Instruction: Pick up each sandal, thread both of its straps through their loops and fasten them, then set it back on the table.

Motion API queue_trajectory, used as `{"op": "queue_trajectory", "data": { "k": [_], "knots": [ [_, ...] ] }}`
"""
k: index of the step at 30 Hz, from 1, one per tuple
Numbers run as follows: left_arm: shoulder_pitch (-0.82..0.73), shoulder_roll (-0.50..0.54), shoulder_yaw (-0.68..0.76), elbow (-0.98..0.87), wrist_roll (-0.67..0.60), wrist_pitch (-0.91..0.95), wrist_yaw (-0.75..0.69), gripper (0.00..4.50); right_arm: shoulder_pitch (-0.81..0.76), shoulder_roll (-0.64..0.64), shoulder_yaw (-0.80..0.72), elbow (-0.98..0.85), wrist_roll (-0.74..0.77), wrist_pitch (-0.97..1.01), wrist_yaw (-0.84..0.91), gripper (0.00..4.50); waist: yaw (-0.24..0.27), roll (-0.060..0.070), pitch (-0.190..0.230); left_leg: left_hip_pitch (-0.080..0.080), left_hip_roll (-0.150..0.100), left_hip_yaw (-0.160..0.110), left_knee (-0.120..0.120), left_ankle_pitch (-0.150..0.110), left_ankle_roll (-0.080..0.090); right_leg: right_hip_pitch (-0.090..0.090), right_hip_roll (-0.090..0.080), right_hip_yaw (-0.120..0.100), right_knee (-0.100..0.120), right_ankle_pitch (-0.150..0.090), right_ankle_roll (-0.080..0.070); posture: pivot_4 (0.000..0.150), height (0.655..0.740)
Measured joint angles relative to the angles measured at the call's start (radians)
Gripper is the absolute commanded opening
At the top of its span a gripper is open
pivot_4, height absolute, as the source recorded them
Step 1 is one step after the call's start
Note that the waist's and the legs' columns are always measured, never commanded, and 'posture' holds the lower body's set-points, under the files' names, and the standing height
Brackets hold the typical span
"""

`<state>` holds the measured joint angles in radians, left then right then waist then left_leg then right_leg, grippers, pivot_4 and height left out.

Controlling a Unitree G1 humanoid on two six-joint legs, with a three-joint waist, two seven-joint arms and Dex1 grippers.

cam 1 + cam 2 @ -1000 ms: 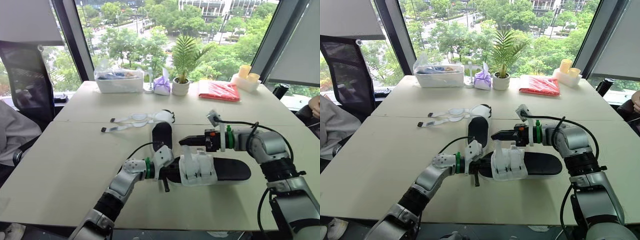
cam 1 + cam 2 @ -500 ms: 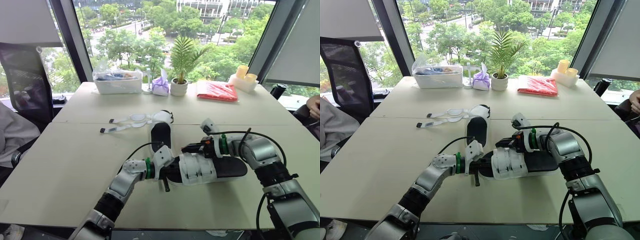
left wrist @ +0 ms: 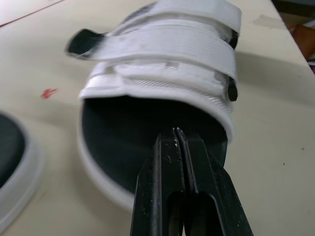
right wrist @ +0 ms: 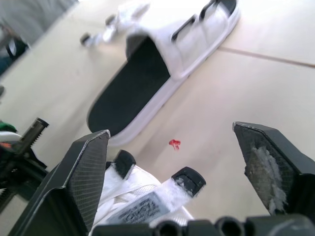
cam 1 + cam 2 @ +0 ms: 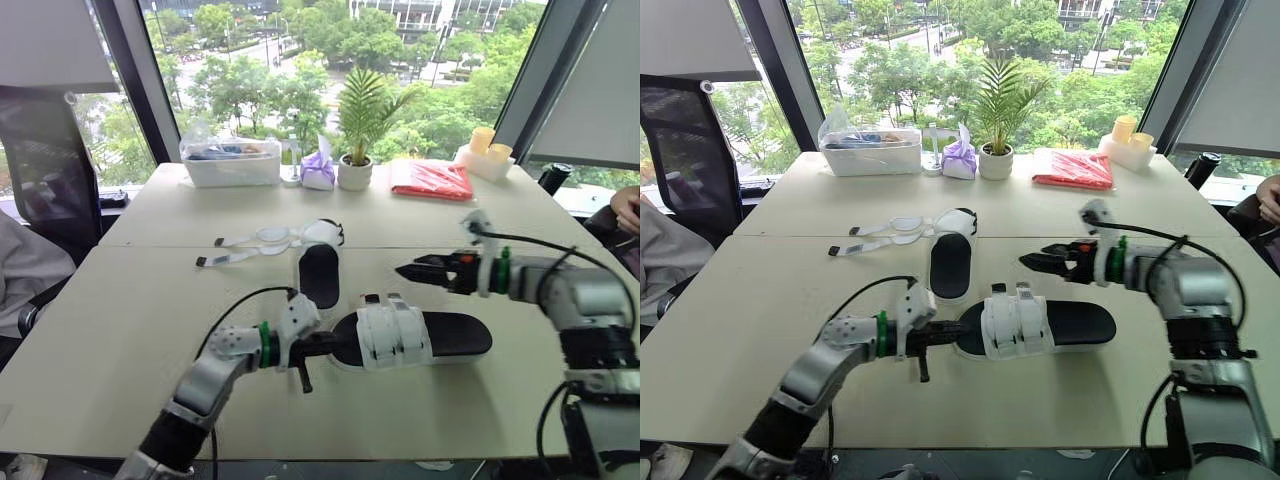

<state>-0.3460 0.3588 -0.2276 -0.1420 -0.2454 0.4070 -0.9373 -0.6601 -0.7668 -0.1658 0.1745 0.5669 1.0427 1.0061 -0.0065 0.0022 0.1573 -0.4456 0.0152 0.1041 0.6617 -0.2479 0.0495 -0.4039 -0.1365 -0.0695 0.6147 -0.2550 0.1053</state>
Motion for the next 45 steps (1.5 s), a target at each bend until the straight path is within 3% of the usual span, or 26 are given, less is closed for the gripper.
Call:
{"op": "queue_trajectory", "data": {
  "k": [6,12,19,22,29,34,37,41,45],
  "knots": [
    [0.012,0.086,0.104,-0.196,-0.138,0.158,0.012,0.00,0.227,-0.098,-0.042,-0.091,0.112,0.136,0.088,4.42,-0.009,0.002,0.001,0.001,0.000,0.001,0.000,0.000,0.000,0.001,0.000,0.000,0.000,-0.001,-0.002,0.150,0.7400],
    [0.024,0.165,0.104,-0.270,-0.196,0.211,0.000,0.00,0.218,-0.065,-0.048,-0.087,0.176,0.203,0.078,4.42,-0.006,0.002,0.001,0.002,0.001,0.001,0.000,0.001,0.000,0.000,0.003,0.000,0.001,-0.001,-0.002,0.150,0.7400],
    [0.058,0.177,0.084,-0.231,-0.177,0.155,0.005,0.00,0.166,0.040,0.026,-0.060,0.199,0.242,0.041,4.42,0.000,0.002,0.001,0.001,0.000,0.001,0.001,0.001,0.000,0.000,0.002,0.000,0.001,-0.001,-0.002,0.150,0.7400],
    [0.059,0.177,0.081,-0.223,-0.166,0.141,0.012,0.00,0.143,0.082,0.055,-0.029,0.198,0.239,0.031,3.55,-0.002,0.002,0.001,0.001,0.000,0.001,0.001,0.001,0.000,0.000,0.002,0.000,0.001,-0.001,-0.002,0.150,0.7400],
    [0.064,0.187,0.081,-0.229,-0.159,0.135,0.033,0.00,0.119,0.099,0.059,0.009,0.203,0.239,0.011,0.10,-0.003,0.002,0.001,0.000,0.000,0.001,0.001,0.001,0.000,-0.001,0.002,0.000,0.001,0.000,-0.001,0.150,0.7400],
    [0.057,0.181,0.081,-0.251,-0.161,0.158,0.061,0.00,0.119,0.166,-0.027,0.013,0.213,0.237,-0.095,0.03,-0.004,0.002,0.001,0.000,0.000,0.001,0.001,0.001,0.000,-0.001,0.002,0.000,0.001,0.000,0.000,0.150,0.7400],
    [0.038,0.167,0.086,-0.249,-0.165,0.177,0.093,0.00,0.072,0.276,-0.251,0.053,0.248,0.186,-0.329,0.03,-0.002,0.003,0.002,0.000,0.000,0.002,0.001,0.002,-0.002,-0.001,0.003,0.000,0.003,0.001,0.001,0.150,0.7400],
    [0.006,0.148,0.089,-0.222,-0.169,0.179,0.113,0.00,-0.058,0.382,-0.518,0.065,0.228,-0.075,-0.723,0.03,-0.002,0.005,0.003,0.000,-0.001,0.002,0.000,0.005,-0.008,-0.002,0.004,-0.001,0.003,0.001,0.003,0.150,0.7400],
    [-0.021,0.141,0.081,-0.167,-0.155,0.152,0.109,0.00,-0.107,0.483,-0.623,0.084,0.167,-0.316,-1.010,0.03,-0.007,0.005,0.003,0.000,0.000,0.005,-0.002,0.007,-0.009,-0.003,0.005,-0.001,0.003,0.001,0.004,0.150,0.7400]
  ]
}}
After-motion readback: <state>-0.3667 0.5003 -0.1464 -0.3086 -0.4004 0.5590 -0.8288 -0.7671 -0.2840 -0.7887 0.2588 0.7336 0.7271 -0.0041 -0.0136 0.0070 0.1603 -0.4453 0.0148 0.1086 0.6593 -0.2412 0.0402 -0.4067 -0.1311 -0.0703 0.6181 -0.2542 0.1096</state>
